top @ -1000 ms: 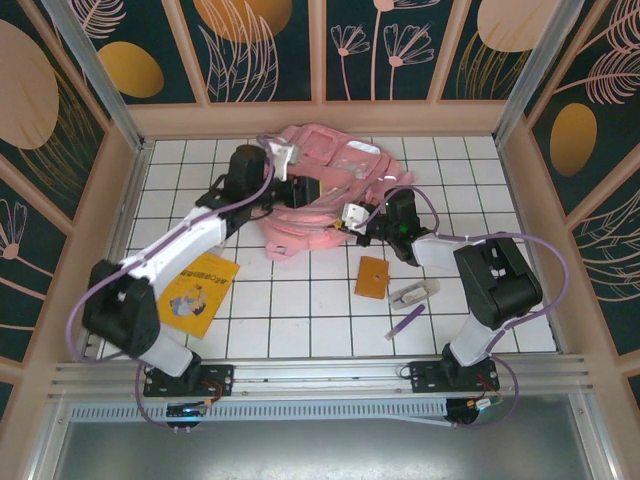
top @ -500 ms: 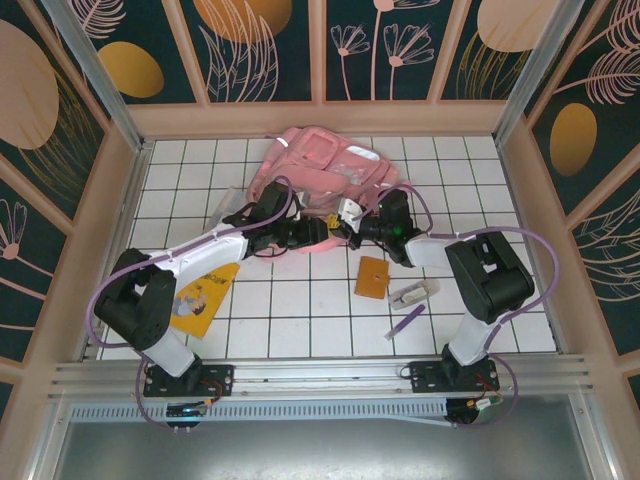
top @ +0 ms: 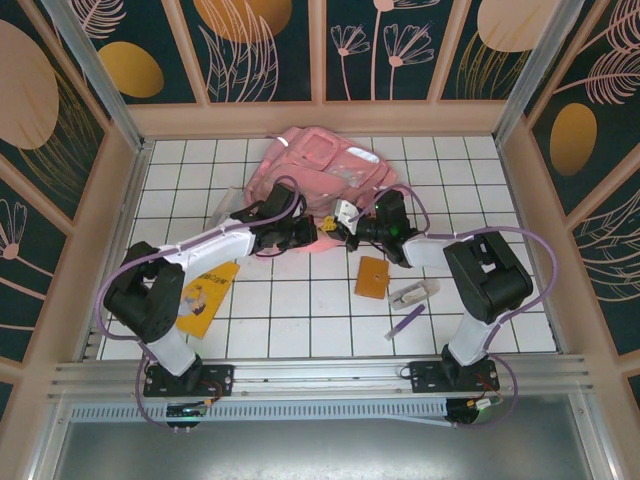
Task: Pack books, pencil case, and school supplies into a backpack
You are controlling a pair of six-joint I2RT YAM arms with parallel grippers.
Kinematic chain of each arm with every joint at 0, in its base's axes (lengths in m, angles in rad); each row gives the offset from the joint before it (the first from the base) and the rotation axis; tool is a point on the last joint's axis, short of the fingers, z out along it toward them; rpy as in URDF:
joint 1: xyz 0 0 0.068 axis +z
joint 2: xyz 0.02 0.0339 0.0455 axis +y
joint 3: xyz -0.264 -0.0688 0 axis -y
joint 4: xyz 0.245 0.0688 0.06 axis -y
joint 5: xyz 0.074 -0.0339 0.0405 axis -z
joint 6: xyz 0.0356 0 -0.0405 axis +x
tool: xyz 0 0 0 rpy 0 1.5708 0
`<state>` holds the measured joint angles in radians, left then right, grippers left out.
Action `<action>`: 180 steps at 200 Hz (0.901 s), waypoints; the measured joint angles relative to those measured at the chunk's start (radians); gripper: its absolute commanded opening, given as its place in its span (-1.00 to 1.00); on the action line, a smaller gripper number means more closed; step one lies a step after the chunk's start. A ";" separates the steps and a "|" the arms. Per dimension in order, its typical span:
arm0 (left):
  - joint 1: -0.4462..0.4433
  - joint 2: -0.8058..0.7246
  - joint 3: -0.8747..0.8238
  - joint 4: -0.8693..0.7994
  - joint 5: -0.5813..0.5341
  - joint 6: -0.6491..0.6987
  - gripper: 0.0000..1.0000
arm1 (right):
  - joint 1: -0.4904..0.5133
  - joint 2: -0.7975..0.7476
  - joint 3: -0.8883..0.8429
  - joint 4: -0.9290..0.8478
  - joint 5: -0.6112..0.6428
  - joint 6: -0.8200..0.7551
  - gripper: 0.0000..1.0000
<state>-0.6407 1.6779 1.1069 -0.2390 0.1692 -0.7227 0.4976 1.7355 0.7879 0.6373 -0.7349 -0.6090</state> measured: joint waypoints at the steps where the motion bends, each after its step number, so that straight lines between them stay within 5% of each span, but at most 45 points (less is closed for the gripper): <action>1: 0.000 -0.002 -0.002 0.001 -0.001 0.002 -1.00 | 0.000 0.000 0.000 -0.001 0.000 -0.001 -1.00; 95: 0.108 -0.208 -0.254 0.128 0.139 0.177 -1.00 | 0.007 -0.033 0.079 -0.337 0.064 -0.385 -1.00; 180: 0.172 -0.253 -0.271 0.100 0.217 0.487 -1.00 | -0.137 -0.112 0.060 -0.518 0.133 -0.561 -1.00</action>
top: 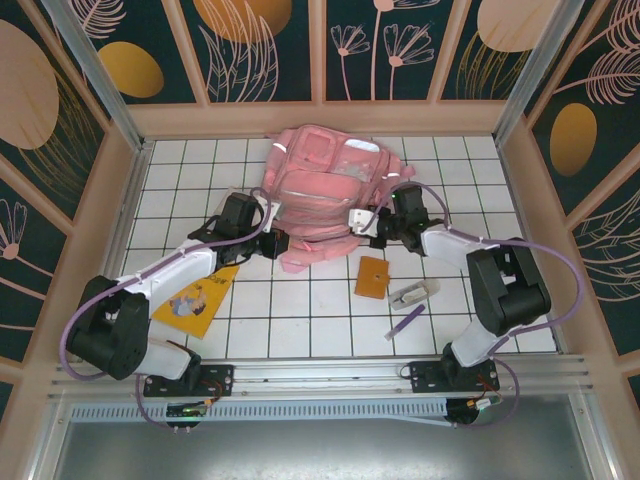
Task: Pack books, pencil case, and school supplies into a backpack
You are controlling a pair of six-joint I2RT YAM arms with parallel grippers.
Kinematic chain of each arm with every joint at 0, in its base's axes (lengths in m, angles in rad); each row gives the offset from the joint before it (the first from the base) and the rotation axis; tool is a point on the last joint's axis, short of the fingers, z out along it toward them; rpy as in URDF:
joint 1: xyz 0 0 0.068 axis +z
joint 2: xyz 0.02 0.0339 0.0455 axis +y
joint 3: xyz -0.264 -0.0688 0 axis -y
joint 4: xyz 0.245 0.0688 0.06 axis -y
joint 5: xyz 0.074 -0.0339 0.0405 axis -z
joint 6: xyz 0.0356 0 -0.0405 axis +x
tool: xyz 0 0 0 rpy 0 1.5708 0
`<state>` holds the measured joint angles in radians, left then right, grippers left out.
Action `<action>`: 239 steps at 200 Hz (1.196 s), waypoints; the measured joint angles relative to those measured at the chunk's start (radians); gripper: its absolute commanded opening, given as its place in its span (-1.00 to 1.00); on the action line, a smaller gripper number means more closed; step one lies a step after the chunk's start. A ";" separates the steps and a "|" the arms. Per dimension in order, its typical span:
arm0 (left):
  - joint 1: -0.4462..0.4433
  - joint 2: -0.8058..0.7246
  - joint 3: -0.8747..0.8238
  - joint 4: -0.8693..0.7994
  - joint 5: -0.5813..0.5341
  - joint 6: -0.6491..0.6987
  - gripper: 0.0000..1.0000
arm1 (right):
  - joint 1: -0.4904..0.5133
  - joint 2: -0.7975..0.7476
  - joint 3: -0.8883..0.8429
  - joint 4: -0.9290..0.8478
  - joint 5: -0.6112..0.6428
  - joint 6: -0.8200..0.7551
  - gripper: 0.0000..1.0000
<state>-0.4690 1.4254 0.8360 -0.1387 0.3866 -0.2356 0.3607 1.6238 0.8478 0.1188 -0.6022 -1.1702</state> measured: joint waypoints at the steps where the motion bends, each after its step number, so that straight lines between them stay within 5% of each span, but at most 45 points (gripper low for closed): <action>1: 0.000 0.000 0.000 0.001 0.003 0.003 -1.00 | -0.002 0.000 0.000 -0.002 0.000 -0.001 -1.00; 24: 0.000 0.000 -0.008 0.018 0.035 0.047 -1.00 | -0.018 -0.019 -0.001 -0.027 -0.003 -0.018 -1.00; 36: 0.000 0.001 -0.008 0.027 0.051 0.049 -0.51 | -0.019 -0.034 -0.003 -0.027 -0.009 -0.019 -1.00; 57: 0.000 0.015 -0.008 0.067 0.072 -0.014 -0.23 | -0.018 -0.045 -0.006 -0.025 -0.019 -0.018 -1.00; 158: -0.082 0.174 0.083 0.040 0.024 -0.472 -0.12 | 0.036 -0.045 -0.013 -0.011 -0.017 0.002 -1.00; 201: -0.104 0.251 0.194 -0.103 -0.126 -0.550 -0.22 | 0.059 -0.045 -0.013 -0.002 -0.010 0.005 -1.00; 223: -0.106 0.283 0.228 -0.174 -0.204 -0.577 -0.87 | 0.066 -0.045 -0.019 0.011 -0.001 0.005 -1.00; 239: -0.109 0.287 0.229 -0.196 -0.231 -0.579 -1.00 | 0.069 -0.045 -0.030 0.014 0.004 0.003 -1.00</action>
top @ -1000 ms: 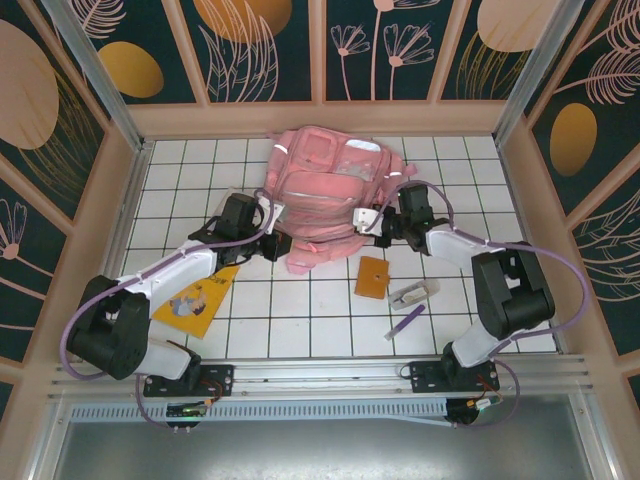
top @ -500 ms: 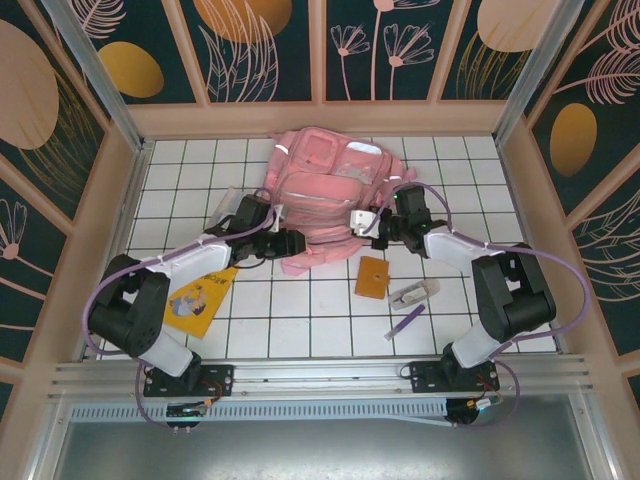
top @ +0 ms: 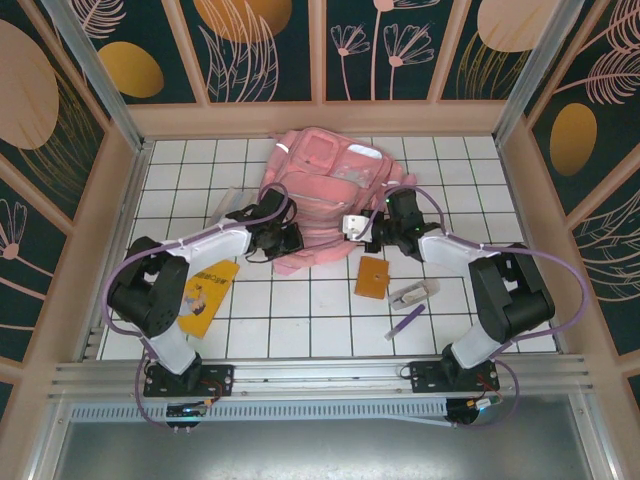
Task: Pack books, pencil case, and school supplies into a backpack
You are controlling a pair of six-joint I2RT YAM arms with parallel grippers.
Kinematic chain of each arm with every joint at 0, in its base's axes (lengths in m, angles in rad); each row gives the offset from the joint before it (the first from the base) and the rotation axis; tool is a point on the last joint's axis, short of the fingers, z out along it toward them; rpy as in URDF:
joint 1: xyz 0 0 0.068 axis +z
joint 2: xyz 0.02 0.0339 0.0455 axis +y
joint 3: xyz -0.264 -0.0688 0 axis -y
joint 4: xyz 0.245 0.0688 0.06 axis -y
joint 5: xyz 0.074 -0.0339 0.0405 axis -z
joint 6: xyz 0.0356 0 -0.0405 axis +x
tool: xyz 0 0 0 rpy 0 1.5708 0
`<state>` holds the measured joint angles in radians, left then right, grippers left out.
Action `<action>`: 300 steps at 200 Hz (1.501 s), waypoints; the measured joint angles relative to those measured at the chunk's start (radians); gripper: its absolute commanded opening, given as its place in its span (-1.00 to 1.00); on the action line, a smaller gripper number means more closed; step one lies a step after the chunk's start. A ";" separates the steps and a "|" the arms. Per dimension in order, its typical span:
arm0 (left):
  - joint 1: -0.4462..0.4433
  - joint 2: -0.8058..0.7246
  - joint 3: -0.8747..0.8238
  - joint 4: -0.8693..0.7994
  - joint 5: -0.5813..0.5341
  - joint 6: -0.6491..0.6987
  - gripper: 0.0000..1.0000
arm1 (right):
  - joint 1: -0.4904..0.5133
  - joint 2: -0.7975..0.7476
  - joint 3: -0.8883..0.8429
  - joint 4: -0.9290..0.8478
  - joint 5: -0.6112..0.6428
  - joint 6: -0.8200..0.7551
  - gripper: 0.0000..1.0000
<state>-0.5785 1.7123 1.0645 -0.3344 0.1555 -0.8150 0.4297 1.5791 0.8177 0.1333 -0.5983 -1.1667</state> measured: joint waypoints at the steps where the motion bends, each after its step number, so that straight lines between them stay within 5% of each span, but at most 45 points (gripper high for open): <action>1: 0.000 0.000 0.000 0.000 -0.001 -0.003 -1.00 | 0.000 0.000 0.000 0.000 0.000 0.000 -1.00; 48: 0.006 -0.069 -0.021 0.025 0.027 0.107 -1.00 | -0.023 -0.010 -0.021 -0.003 0.009 -0.035 -1.00; 123: 0.072 -0.189 -0.209 0.301 0.420 0.401 -1.00 | -0.090 -0.034 -0.050 -0.003 -0.009 -0.115 -1.00; 144: 0.072 -0.187 -0.214 0.306 0.428 0.466 -1.00 | -0.097 -0.034 -0.067 0.018 -0.027 -0.098 -0.26; 176: 0.083 -0.155 -0.214 0.320 0.444 0.458 -1.00 | -0.117 -0.049 -0.088 0.026 -0.043 -0.023 0.25; 218: 0.083 -0.114 -0.214 0.364 0.455 0.389 -0.95 | -0.075 -0.100 -0.024 -0.018 -0.097 0.025 0.30; 239: 0.083 -0.092 -0.212 0.395 0.478 0.361 -0.40 | -0.020 -0.082 0.034 -0.038 -0.103 0.023 0.31; 251: 0.083 -0.079 -0.209 0.407 0.499 0.345 -0.27 | 0.013 -0.061 0.052 -0.037 -0.103 0.024 0.30; 300: 0.082 -0.079 -0.208 0.384 0.504 0.391 -0.33 | 0.068 0.056 0.106 -0.110 -0.103 0.029 0.28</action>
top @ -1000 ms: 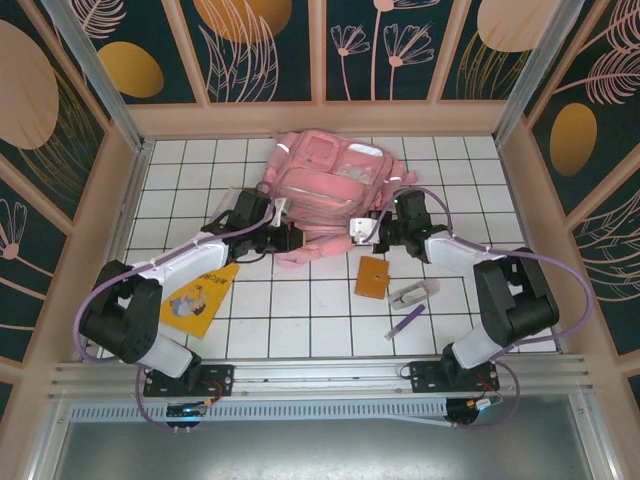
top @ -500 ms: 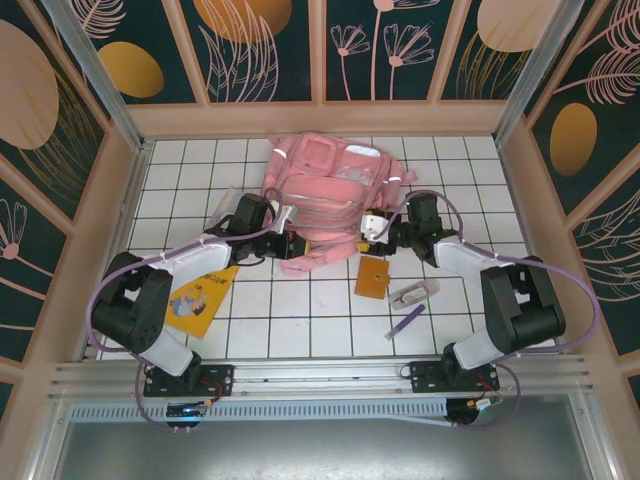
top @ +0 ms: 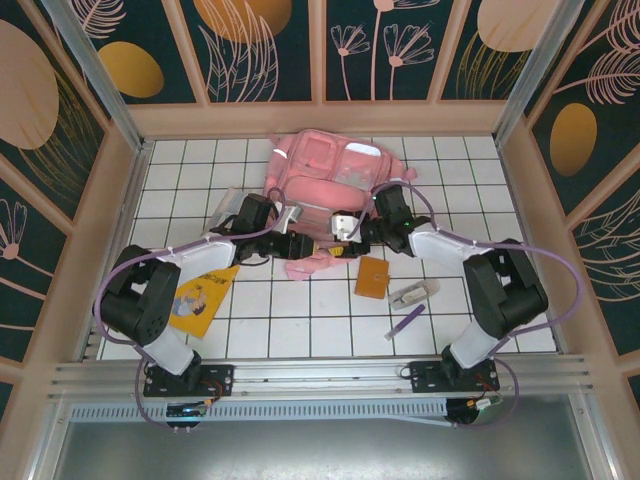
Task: Pack books, pencil case, and school supplies into a backpack
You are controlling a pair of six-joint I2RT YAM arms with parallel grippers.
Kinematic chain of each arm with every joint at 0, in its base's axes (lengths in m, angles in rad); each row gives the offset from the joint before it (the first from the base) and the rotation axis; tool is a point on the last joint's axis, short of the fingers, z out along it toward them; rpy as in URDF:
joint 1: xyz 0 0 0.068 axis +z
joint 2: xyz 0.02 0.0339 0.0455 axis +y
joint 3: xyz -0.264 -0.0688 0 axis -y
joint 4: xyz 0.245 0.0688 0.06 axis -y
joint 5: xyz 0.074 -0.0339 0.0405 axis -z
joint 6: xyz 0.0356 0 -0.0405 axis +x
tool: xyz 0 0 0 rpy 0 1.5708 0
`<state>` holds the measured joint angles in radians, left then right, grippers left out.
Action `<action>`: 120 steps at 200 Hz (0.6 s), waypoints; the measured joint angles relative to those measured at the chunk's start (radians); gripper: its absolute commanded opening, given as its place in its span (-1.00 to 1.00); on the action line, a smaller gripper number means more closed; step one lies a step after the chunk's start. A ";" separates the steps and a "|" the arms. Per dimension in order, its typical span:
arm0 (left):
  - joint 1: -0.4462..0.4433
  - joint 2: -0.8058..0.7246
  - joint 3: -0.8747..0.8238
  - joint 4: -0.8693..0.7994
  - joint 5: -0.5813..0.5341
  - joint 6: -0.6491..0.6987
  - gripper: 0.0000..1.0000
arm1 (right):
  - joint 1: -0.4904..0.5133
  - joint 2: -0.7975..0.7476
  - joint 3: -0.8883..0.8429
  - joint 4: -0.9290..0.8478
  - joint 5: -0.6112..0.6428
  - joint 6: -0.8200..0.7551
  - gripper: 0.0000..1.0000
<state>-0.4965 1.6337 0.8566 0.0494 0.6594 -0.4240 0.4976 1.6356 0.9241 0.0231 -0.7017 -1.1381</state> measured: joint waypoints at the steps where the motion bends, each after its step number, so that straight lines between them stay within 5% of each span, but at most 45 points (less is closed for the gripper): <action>1: 0.000 0.000 0.000 -0.001 -0.001 0.003 -0.34 | 0.000 0.001 0.001 -0.002 0.000 0.000 0.28; 45: 0.000 0.000 -0.001 -0.035 -0.060 0.055 -0.26 | 0.024 0.046 0.021 -0.042 0.003 0.019 0.27; 66: -0.001 0.000 -0.001 -0.035 -0.070 0.049 -0.17 | 0.042 0.074 0.023 -0.043 0.024 0.020 0.10; 97: -0.001 -0.016 -0.022 -0.011 -0.072 -0.004 -0.02 | 0.062 0.096 0.008 -0.026 0.074 0.029 -0.68; 120: 0.004 -0.052 -0.055 0.008 -0.079 -0.063 0.05 | 0.067 0.095 -0.005 -0.008 0.082 0.020 -1.00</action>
<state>-0.4927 1.5818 0.8013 0.0574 0.5800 -0.4873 0.5648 1.7309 0.9195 0.0147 -0.6197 -1.1183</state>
